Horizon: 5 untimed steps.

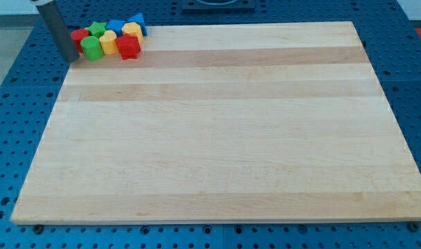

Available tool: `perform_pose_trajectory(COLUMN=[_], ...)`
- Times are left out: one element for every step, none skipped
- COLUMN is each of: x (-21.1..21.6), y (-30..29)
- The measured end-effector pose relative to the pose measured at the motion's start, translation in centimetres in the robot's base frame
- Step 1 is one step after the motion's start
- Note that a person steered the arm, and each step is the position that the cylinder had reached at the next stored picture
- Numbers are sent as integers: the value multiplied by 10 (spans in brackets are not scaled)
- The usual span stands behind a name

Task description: Slightly push the red circle to top

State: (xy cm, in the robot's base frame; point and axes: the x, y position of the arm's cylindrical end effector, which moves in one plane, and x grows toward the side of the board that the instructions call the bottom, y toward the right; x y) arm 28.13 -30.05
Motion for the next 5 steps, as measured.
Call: perform_pose_trajectory(x=[-20, -36, -18, 26, 41], y=[0, 0, 0, 11, 90])
